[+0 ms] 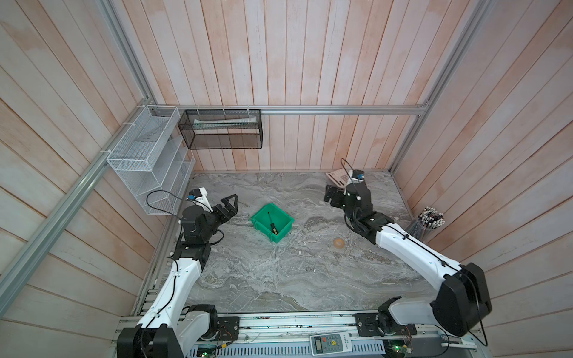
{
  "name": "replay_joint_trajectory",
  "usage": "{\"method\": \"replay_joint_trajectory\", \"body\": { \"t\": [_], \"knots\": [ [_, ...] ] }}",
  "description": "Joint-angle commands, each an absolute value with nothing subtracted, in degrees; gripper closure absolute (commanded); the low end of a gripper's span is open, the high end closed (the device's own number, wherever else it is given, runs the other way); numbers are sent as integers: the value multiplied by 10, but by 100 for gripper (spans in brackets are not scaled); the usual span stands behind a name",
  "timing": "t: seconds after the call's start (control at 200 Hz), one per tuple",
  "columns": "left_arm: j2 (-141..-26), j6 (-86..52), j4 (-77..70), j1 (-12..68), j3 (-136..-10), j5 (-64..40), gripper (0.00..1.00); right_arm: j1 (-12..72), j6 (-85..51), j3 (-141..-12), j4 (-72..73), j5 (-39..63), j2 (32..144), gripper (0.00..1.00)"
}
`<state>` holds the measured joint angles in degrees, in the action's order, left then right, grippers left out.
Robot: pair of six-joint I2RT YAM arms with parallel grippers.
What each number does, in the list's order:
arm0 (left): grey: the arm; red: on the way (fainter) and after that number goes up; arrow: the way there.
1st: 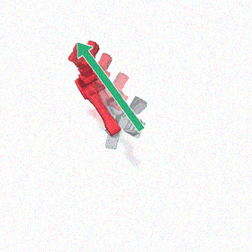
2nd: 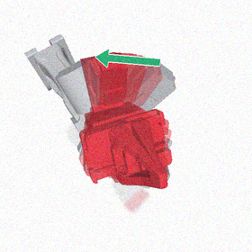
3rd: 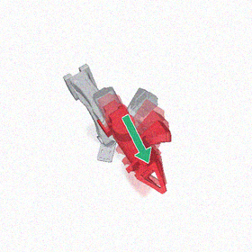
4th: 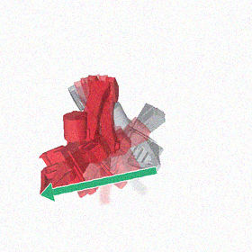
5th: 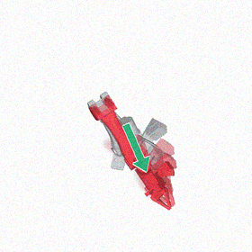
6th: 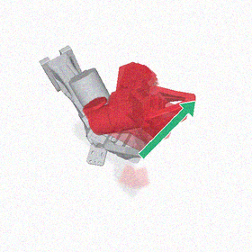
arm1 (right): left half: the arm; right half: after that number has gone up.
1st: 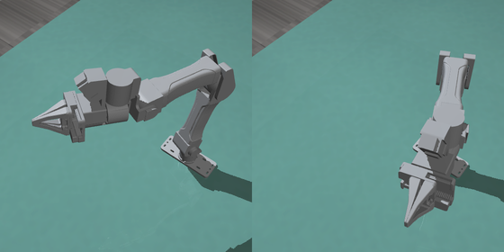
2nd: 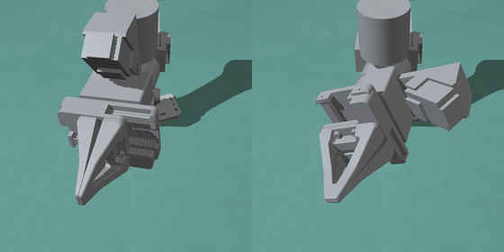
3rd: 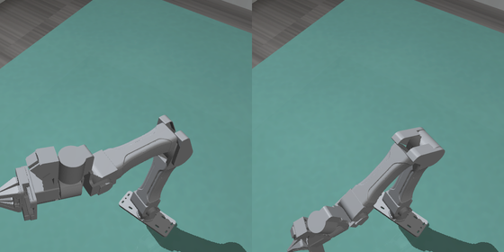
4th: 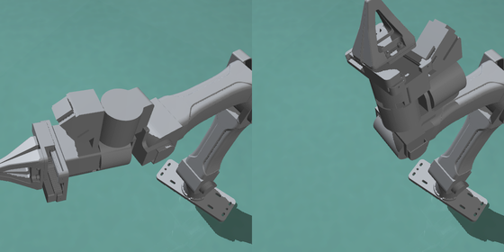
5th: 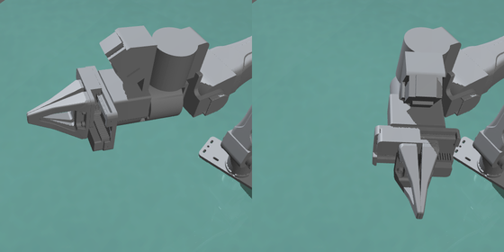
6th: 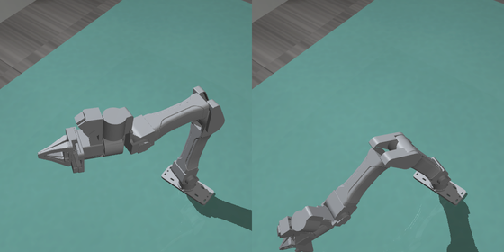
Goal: Put the screwdriver in the bin
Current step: Reset both arms
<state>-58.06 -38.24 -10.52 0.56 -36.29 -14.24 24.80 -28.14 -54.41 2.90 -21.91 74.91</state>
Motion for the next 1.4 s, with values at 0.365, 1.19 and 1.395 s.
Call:
{"method": "replay_joint_trajectory", "body": {
  "t": [0.365, 1.19, 1.395],
  "knots": [
    [-642, -268, -268, 8, -237, 184, 0, 138, -160, -214, 288, -529, 602, 2],
    [-808, -121, -501, 6, -191, 284, 0, 153, -37, -54, 742, -432, 745, 2],
    [-837, -119, -498, 0, -208, 275, 0, 184, 11, -58, 792, -448, 779, 2]
  ]
}}
